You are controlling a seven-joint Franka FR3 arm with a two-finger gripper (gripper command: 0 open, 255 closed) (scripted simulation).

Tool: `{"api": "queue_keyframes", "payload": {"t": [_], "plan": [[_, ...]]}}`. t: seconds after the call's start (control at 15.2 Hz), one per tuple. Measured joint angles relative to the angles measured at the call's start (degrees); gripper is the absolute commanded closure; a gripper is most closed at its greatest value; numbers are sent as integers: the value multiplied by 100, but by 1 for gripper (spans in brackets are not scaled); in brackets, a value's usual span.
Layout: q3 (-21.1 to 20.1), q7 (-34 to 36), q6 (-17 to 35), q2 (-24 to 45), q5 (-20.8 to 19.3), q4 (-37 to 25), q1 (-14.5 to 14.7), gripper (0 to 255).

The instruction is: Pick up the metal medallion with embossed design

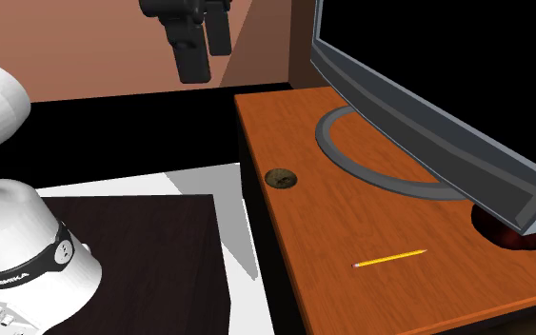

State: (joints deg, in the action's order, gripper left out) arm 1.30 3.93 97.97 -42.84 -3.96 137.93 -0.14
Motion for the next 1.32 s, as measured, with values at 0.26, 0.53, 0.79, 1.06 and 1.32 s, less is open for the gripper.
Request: {"api": "queue_keyframes", "payload": {"t": [0.26, 0.53, 0.79, 1.06, 1.32], "plan": [[-227, 379, 249, -37, 135, 294, 34, 0], [-676, 1107, 773, 31, 410, 763, 118, 0], [-1135, 1830, 1407, 246, 674, 1182, 202, 0], [-1650, 2602, 2041, 708, 910, 1345, 272, 0], [-2165, 3382, 2707, 1335, 1030, 1371, 261, 0]]}}
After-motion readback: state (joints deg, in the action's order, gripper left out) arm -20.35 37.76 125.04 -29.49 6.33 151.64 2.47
